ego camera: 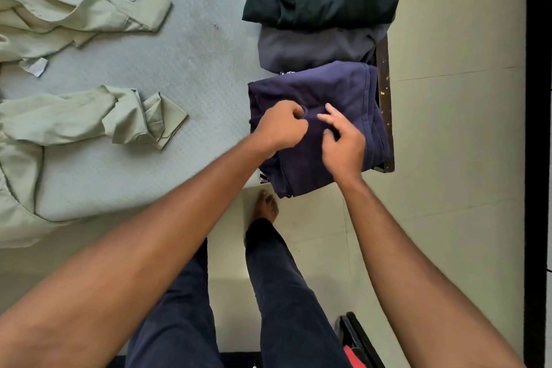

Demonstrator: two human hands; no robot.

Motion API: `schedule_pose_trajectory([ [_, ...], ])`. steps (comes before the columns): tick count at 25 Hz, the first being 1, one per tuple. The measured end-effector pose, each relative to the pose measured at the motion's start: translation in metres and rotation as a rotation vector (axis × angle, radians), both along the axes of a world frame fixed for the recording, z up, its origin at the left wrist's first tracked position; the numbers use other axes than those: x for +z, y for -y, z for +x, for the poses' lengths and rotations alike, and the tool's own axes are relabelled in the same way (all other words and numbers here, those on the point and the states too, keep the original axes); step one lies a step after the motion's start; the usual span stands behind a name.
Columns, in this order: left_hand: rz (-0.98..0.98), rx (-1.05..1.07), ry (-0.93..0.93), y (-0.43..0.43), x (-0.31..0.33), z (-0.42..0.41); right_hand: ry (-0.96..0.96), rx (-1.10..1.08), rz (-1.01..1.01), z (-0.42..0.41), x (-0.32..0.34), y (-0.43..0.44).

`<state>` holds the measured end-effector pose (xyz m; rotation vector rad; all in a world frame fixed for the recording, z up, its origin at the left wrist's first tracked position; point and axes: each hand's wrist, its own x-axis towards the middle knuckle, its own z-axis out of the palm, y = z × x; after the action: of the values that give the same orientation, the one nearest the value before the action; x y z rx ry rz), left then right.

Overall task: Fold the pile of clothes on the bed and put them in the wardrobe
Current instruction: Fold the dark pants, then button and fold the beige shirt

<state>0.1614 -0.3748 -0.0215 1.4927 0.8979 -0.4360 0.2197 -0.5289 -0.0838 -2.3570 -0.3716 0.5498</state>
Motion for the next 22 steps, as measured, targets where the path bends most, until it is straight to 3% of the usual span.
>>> schedule_pose_trajectory([
  [3, -0.204, -0.014, -0.001, 0.009, 0.013, 0.021, -0.240, -0.446, 0.223, 0.022, 0.006, 0.002],
  [4, -0.184, -0.072, -0.010, 0.012, 0.017, 0.028, -0.313, -0.531, 0.261, 0.027, 0.008, 0.002],
  [8, 0.290, -0.457, -0.099, 0.004, -0.009, 0.021, -0.313, -0.594, 0.236, 0.030, 0.016, 0.000],
  [14, 0.122, -0.195, 0.074, -0.036, -0.035, -0.049, -0.266, -0.493, 0.104, 0.015, 0.014, -0.019],
  [17, 0.219, -0.080, 0.029, -0.090, -0.038, -0.124, -0.196, -0.451, 0.136, -0.005, 0.033, -0.046],
  [22, 0.466, 0.383, -0.138, -0.214, -0.020, -0.254, -0.471, 0.036, 0.071, -0.085, 0.061, -0.161],
])
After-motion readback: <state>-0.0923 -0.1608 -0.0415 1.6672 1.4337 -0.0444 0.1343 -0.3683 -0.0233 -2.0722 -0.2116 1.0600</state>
